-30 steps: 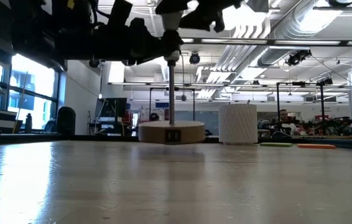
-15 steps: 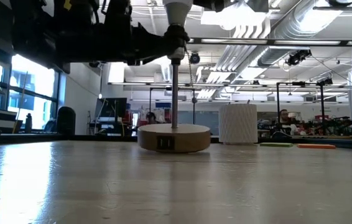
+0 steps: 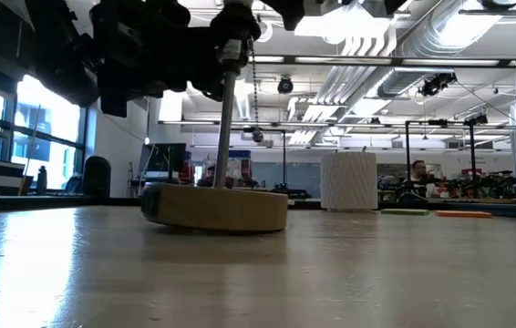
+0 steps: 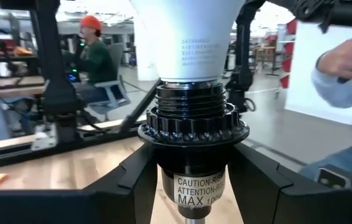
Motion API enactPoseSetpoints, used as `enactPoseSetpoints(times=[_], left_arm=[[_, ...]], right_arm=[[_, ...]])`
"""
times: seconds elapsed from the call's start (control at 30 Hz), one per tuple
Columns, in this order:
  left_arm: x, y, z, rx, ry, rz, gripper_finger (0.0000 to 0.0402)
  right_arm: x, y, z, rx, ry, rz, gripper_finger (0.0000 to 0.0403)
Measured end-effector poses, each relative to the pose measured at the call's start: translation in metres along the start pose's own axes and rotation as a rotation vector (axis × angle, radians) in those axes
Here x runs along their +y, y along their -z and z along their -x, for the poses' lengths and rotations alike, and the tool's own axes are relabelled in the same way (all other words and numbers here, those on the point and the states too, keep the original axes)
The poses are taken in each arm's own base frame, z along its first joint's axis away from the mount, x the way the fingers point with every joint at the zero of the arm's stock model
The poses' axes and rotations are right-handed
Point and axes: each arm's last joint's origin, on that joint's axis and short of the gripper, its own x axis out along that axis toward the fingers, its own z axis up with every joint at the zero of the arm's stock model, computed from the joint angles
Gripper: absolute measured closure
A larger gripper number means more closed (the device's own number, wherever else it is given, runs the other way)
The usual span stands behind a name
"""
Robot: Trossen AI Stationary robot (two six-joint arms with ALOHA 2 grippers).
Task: Screw lightbulb
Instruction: Insert the light bulb into the lamp
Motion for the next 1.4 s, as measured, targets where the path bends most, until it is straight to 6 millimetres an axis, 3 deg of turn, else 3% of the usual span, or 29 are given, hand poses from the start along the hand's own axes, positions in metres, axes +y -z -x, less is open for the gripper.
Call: enactPoseSetpoints(times=[0.23,0.5,0.73,0.9,1.13,1.4], left_arm=[[0.0,-0.001,0.001,-0.004,0.021,0.019,0.0242],[0.0,-0.001,0.001,-0.004,0.02,0.023,0.0242],[0.002,0.001,0.001,0.003,-0.024,0.026,0.0242],[0.004,0.0,0.002,-0.003,-0.052,0.023,0.0242],[0.006,0.0,0.001,-0.001,-0.189,-0.01,0.0242],[0.003,0.001,-0.002,0.007,-0.291,-0.058,0.0242]], right_arm=[[-0.003,0.014,-0.02,-0.028,-0.16,-0.009,0.0089],[-0.005,0.018,-0.022,-0.025,-0.15,-0.006,0.0089],[-0.004,0.019,-0.024,-0.007,0.004,-0.039,0.0089],[0.012,0.024,-0.031,0.033,0.082,-0.04,0.0089],[0.035,0.03,-0.036,0.072,0.407,-0.05,0.0089],[0.054,0.024,-0.038,0.0,0.601,-0.027,0.0089]])
